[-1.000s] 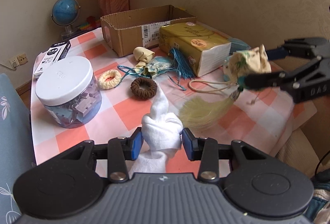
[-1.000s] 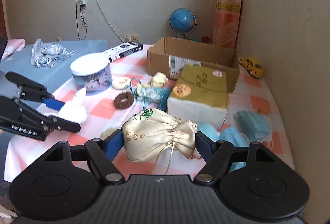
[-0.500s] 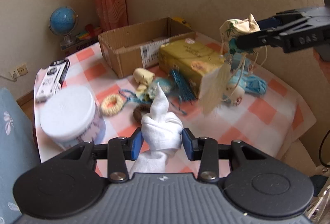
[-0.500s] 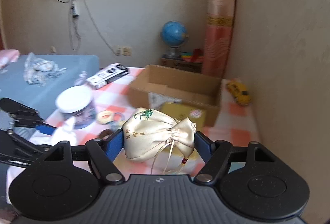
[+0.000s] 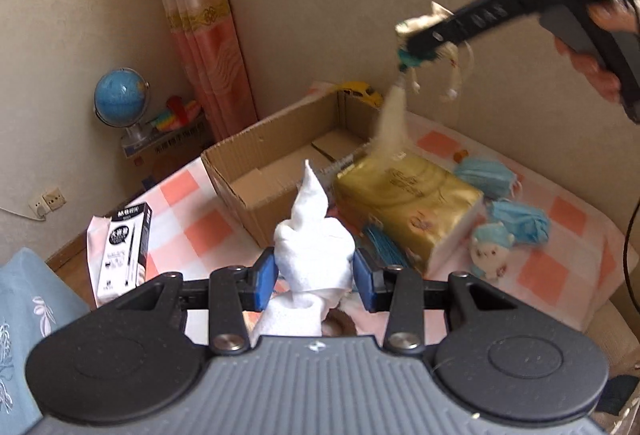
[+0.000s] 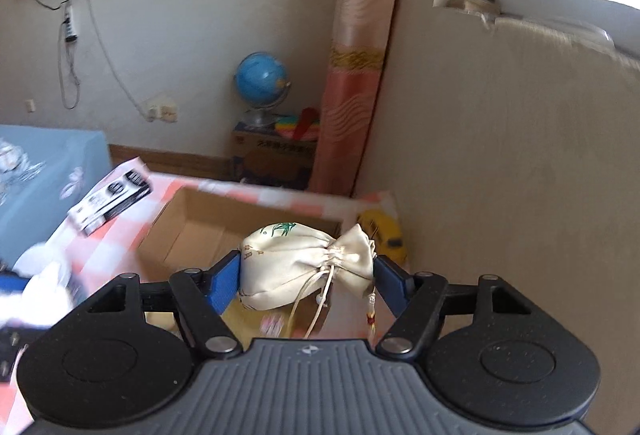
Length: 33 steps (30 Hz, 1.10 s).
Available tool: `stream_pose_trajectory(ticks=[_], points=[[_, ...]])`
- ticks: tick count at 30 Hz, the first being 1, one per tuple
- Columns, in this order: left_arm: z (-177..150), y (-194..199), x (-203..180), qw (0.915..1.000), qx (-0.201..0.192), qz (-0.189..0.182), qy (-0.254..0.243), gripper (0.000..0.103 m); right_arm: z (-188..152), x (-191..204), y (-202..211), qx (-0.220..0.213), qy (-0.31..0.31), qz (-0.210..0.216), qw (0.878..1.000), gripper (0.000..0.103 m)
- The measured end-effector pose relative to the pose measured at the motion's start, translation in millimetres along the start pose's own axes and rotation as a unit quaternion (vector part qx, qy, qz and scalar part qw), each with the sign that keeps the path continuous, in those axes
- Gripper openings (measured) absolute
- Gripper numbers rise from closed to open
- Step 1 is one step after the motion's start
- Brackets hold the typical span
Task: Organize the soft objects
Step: 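Carry the pouch into the cardboard box and open the right tool, then carry the white cloth over the box and open the left tool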
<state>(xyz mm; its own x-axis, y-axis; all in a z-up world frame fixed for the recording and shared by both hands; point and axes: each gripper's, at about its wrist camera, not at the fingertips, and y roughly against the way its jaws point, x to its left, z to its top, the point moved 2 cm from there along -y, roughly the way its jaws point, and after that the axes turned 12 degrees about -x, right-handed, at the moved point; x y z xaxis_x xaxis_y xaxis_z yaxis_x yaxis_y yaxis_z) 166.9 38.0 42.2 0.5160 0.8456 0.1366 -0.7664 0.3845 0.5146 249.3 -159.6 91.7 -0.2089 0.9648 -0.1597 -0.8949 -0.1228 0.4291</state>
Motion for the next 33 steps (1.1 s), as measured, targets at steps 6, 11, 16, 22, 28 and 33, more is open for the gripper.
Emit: stream_pose_trajectory(ticks=[6,11,16,22,28,33], points=[[1,-9,10,1.0000,0.006,0.007,0.003,0.040,40,0,-42,0.011,-0.020,-0.015,1.000,0.075],[-3,-10,15,0.9998,0.016,0.014,0.007,0.040,57,8,-82,0.041,-0.057,0.000,0.998,0.075],[-7,-11,21,0.9994,0.022,0.022,0.013,0.040,54,24,-117,0.077,-0.079,0.003,0.994,0.075],[-11,-12,25,0.9991,0.029,0.026,0.020,0.040,24,36,-153,0.132,-0.093,0.001,0.987,0.076],[-11,-14,29,0.9988,0.032,0.028,0.025,0.040,6,37,-151,0.138,-0.086,0.003,0.987,0.103],[-7,-19,28,0.9989,0.033,0.023,0.026,0.040,4,24,-133,0.129,-0.093,0.004,0.987,0.103]])
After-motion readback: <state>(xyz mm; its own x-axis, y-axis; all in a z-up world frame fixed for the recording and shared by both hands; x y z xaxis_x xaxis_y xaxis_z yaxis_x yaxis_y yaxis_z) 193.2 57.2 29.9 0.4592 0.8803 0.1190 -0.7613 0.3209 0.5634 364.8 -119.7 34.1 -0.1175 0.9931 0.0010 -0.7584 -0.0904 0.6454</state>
